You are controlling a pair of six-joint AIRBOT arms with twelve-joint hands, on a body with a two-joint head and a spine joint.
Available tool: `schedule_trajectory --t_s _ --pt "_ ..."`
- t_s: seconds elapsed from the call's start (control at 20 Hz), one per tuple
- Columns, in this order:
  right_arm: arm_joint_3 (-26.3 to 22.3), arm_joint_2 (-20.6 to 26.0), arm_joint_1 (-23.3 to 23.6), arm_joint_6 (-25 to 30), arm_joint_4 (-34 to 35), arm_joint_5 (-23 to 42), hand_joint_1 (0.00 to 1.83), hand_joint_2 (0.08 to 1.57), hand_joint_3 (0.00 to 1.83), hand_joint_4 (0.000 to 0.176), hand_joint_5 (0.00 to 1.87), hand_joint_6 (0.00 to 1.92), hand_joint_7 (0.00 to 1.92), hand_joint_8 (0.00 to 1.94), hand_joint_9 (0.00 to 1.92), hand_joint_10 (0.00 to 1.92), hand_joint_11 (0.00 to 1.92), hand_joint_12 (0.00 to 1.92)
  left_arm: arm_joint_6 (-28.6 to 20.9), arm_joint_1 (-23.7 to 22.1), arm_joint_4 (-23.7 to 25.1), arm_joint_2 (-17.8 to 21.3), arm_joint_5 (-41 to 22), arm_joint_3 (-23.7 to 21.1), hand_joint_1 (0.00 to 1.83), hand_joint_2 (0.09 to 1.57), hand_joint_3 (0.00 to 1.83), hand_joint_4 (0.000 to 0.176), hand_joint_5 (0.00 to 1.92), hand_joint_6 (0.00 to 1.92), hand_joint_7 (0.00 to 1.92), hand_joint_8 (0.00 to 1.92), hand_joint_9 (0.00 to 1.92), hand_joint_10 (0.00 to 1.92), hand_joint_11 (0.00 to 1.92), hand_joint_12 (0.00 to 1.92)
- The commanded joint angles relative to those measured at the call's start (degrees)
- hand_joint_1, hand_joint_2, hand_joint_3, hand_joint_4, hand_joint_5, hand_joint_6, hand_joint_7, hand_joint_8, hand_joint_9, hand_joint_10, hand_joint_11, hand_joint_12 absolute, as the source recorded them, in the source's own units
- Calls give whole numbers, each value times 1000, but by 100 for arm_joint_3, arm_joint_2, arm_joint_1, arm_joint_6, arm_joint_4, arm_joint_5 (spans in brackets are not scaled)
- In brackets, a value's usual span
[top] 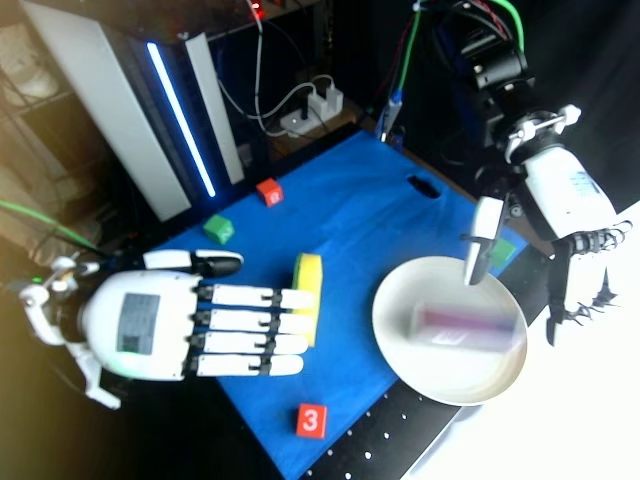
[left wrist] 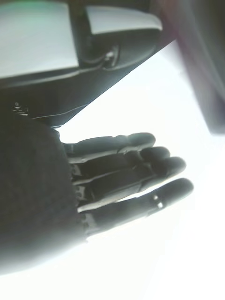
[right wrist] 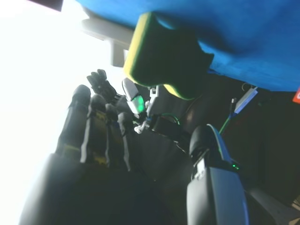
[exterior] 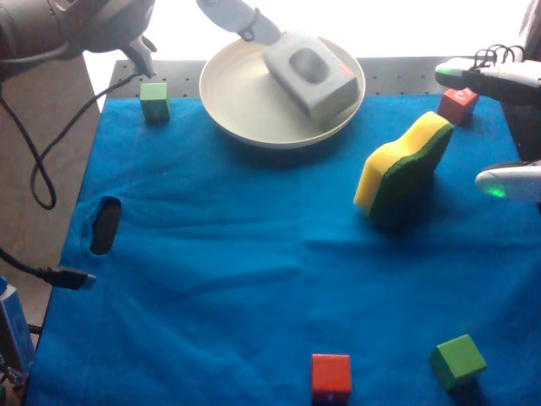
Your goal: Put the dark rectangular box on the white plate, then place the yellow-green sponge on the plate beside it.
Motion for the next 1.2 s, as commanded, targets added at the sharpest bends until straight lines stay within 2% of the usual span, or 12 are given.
schedule_trajectory --t_s 0.0,0.05,0.1,0.15,0.25,0.3,0.35,0.4,0.6,0.8,0.95,1.15 --pt "34 18 78 45 263 618 626 1128 2 17 129 3 139 6 185 10 155 82 -25 -43 -90 47 -698 -15 926 863 0 130 339 1 355 0 329 0 0 710" --pt "34 16 78 45 263 618 626 1128 2 17 129 3 139 6 185 10 155 82 -25 -27 -110 75 -733 -56 926 863 0 130 339 1 355 0 329 0 0 710" --pt "34 15 78 45 263 618 560 1100 0 36 127 1 138 4 194 11 177 87 -26 0 -128 124 -796 -128 912 864 0 167 313 0 354 2 325 1 0 696" --pt "32 15 78 46 263 618 543 1092 0 20 133 3 153 9 220 19 209 97 -26 21 -137 183 -851 -206 883 867 0 174 303 0 347 0 307 0 0 658" --pt "28 14 78 47 263 618 553 1082 0 8 127 0 159 8 220 13 230 99 -27 84 -167 393 -1028 -469 843 880 2 176 260 2 308 1 263 0 0 628" --pt "23 14 78 48 264 618 599 1079 0 35 111 0 142 0 188 0 225 89 -27 120 -175 513 -1116 -604 787 870 0 174 196 3 176 4 134 5 0 272" --pt "18 15 84 49 265 618 609 1081 0 44 106 0 140 0 167 0 211 81 -26 180 -178 682 -1249 -814 734 864 0 163 191 1 193 5 169 6 0 414" --pt "17 16 96 49 264 618 610 1082 0 35 112 3 149 4 174 5 222 85 -22 250 -205 847 -1390 -1000 700 855 0 173 177 0 182 0 142 2 0 82" --pt "17 43 199 50 235 618 678 1025 0 79 133 6 152 2 177 4 184 60 92 640 -473 1669 -2039 -1906 739 863 1 159 111 0 25 0 0 0 58 27" --pt "17 47 306 50 202 618 737 995 0 70 149 10 167 13 156 8 173 50 456 1106 -814 2476 -2654 -2854 932 813 0 143 99 0 3 0 0 0 0 0" --pt "23 43 390 50 144 605 696 958 0 72 175 5 226 8 208 9 199 55 457 1667 -997 2998 -3193 -3503 919 854 1 174 90 6 0 0 0 0 0 0" --pt "51 36 569 50 -9 433 805 946 12 50 194 0 212 0 213 2 250 77 984 2545 -1767 3635 -3922 -4333 928 896 14 169 74 0 0 0 0 0 0 0"
